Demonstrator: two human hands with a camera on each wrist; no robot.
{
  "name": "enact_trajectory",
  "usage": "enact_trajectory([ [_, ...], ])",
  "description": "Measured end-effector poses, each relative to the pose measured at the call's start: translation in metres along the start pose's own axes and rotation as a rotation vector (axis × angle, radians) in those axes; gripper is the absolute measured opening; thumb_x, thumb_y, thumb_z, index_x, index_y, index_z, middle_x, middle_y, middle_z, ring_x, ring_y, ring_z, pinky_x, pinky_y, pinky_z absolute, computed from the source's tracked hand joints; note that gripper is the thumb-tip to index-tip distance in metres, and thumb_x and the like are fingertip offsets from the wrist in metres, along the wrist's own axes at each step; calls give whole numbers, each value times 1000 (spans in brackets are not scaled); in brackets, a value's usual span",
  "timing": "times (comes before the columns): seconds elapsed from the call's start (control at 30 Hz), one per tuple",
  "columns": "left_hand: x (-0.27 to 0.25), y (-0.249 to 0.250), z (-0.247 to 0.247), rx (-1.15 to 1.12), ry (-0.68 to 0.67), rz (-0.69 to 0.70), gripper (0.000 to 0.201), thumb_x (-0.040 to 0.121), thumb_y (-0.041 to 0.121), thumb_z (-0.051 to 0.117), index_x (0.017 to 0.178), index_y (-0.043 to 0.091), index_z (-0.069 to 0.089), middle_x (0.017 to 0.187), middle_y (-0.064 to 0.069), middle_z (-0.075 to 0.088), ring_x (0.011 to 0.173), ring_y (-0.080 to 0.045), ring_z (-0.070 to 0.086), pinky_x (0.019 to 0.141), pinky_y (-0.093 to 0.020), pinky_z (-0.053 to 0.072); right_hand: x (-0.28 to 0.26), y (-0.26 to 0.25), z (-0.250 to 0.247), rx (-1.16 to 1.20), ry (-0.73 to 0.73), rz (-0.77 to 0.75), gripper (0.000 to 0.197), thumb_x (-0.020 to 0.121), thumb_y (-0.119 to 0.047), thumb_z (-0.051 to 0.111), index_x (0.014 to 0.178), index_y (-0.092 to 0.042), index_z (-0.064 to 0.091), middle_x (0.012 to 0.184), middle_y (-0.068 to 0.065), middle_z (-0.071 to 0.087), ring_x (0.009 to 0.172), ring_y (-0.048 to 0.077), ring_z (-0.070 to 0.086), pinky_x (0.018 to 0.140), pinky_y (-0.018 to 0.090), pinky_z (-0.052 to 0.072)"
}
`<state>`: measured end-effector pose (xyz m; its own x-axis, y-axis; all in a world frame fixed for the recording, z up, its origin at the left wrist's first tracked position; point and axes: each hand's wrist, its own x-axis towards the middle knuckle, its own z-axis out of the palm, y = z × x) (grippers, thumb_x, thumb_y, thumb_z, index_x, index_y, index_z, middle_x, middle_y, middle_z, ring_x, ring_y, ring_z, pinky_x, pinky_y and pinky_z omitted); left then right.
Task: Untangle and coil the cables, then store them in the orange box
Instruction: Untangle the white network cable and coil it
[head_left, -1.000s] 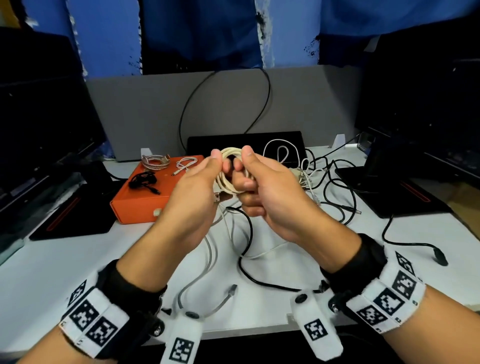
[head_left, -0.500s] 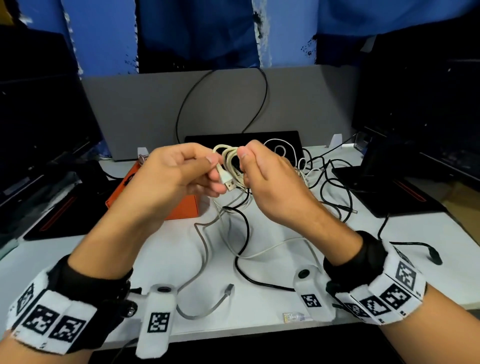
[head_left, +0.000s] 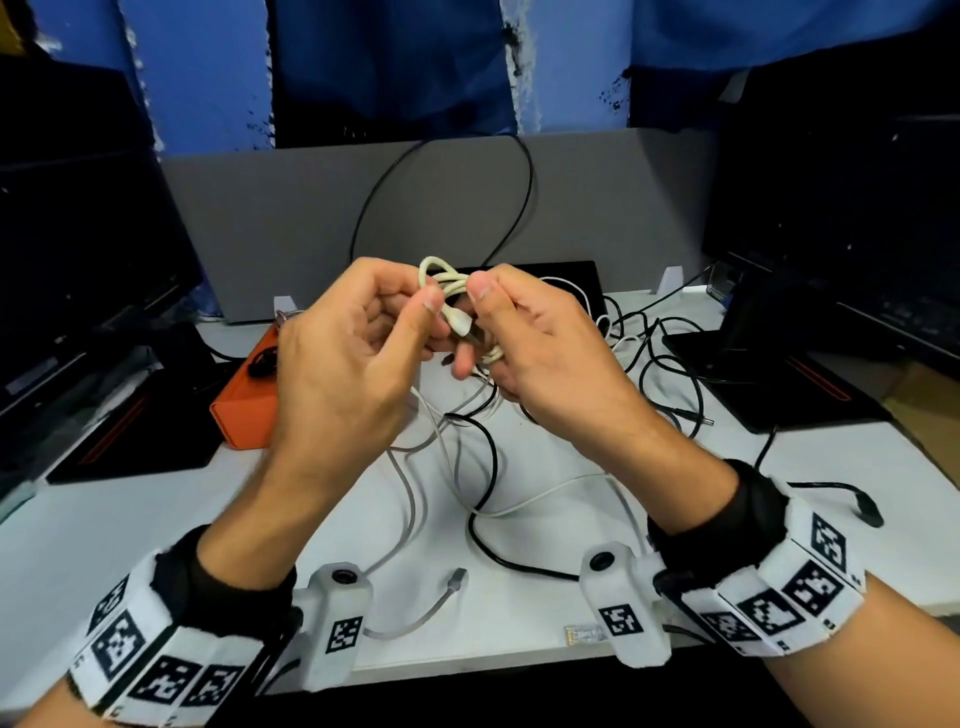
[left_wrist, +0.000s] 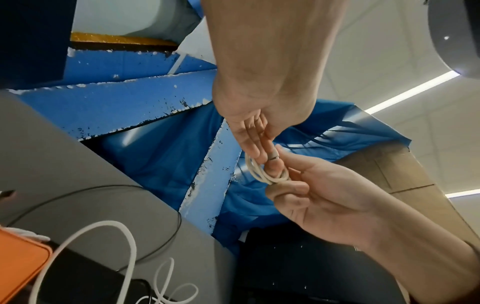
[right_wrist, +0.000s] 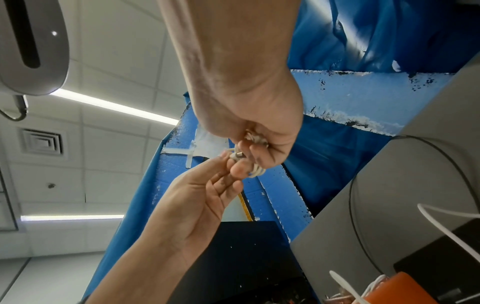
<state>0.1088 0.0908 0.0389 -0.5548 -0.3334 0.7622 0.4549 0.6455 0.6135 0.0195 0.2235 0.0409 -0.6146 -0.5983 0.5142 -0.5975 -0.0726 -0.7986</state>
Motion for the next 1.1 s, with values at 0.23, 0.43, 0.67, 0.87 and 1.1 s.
enact_trajectory([
  [0.23, 0, 6, -3, 87, 48, 145, 4, 103, 16, 62, 103, 13, 64, 86, 0, 72, 78, -19, 73, 72, -31, 60, 1, 2, 4, -3, 73, -70, 36, 110, -38, 44, 78, -29, 58, 59, -14, 48, 48, 5, 44, 51, 24, 34],
  [0.43, -1, -11, 1, 635, 49, 461, 17, 99, 17, 65, 88, 4, 63, 80, -7, 59, 72, -23, 52, 64, -37, 43, -2, 2, 10, -96, 123, -86, 32, 110, -31, 46, 83, -42, 59, 61, -23, 55, 51, 2, 53, 55, 20, 37],
  [0.67, 6, -5, -4, 318, -33, 5, 28, 89, 30, 74, 103, 17, 53, 101, 2, 62, 87, -14, 63, 76, -35, 53, -1, 5, 10, -90, 127, -59, 28, 109, -33, 47, 88, -26, 64, 61, -23, 55, 52, 1, 53, 55, 22, 37],
  [0.87, 10, -14, -7, 199, -264, -206, 13, 90, 34, 67, 90, 21, 63, 78, -1, 74, 73, -19, 72, 70, -47, 59, -4, 6, 11, -274, 80, -40, 34, 109, -37, 45, 81, -20, 52, 62, -10, 51, 55, 6, 52, 56, 19, 35],
  [1.1, 5, -14, 3, 373, -277, -18, 9, 96, 9, 55, 97, 18, 55, 90, 4, 58, 81, -8, 56, 66, -20, 44, -4, 7, 15, -254, -7, 2, 42, 108, -45, 44, 69, -29, 47, 59, -17, 52, 54, 3, 52, 53, 21, 36],
])
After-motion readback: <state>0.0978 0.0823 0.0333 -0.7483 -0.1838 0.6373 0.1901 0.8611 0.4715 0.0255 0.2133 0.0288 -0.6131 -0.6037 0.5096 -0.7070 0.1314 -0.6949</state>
